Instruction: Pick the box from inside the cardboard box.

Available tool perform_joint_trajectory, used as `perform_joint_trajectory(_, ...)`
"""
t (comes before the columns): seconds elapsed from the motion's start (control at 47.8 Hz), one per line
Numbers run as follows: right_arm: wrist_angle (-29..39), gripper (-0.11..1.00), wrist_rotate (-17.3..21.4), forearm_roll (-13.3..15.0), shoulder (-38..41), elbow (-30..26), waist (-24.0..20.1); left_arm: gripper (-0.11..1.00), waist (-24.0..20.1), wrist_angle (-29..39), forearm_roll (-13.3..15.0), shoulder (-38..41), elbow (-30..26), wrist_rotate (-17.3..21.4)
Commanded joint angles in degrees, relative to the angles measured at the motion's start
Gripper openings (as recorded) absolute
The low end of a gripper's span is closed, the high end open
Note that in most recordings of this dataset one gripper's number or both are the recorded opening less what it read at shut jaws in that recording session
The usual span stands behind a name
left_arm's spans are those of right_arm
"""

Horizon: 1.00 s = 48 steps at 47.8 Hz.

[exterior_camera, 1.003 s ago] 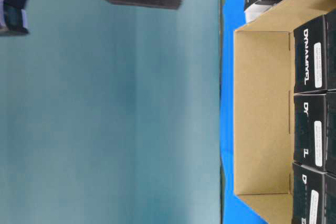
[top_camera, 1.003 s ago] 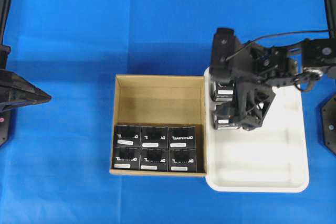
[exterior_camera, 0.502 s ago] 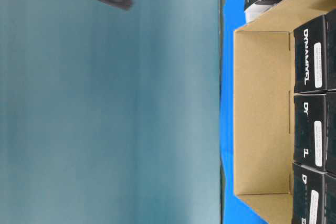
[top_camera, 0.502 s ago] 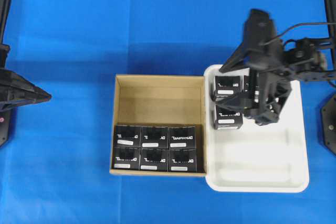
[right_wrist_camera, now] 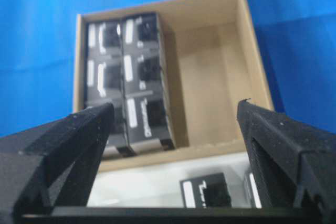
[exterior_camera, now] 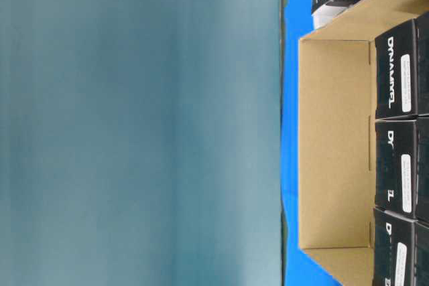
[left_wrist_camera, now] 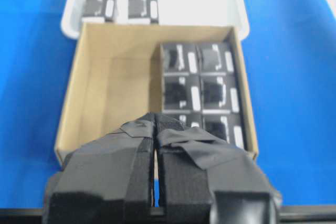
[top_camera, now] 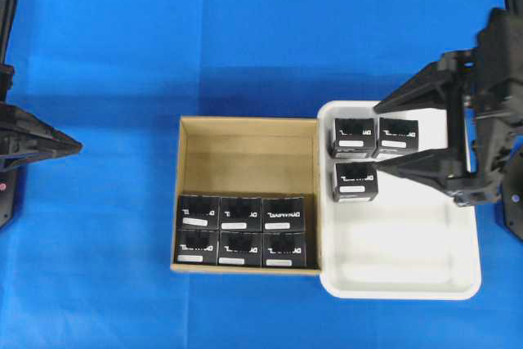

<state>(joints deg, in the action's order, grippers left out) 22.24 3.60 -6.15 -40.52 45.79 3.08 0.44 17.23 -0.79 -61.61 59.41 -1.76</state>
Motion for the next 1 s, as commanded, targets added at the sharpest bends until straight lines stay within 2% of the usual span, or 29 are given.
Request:
perform_joint_trajectory(0.0, -1.23, 0.97, 0.53, -0.18, -1.93, 0.26, -0.09, -0.03, 0.53, -2.29, -0.18, 0.09, -0.70, 0.18)
perform_joint_trajectory(0.334, -3.60, 0.97, 1.32, -0.26, -7.91, 3.60, -0.53, -0.03, 2.02, -8.26, -0.18, -0.62, -0.70, 0.53)
perform_joint_trajectory(0.502, -5.71, 0.97, 3.25, -0.26, -10.02, 4.57, -1.32, -0.03, 2.46, -8.44, -0.18, -0.62, -0.70, 0.35)
perform_joint_trajectory(0.982, -5.98, 0.97, 3.34, -0.26, -11.87, 5.89, -1.49, -0.03, 2.55, -8.35, -0.18, -0.62, -0.62, 0.26)
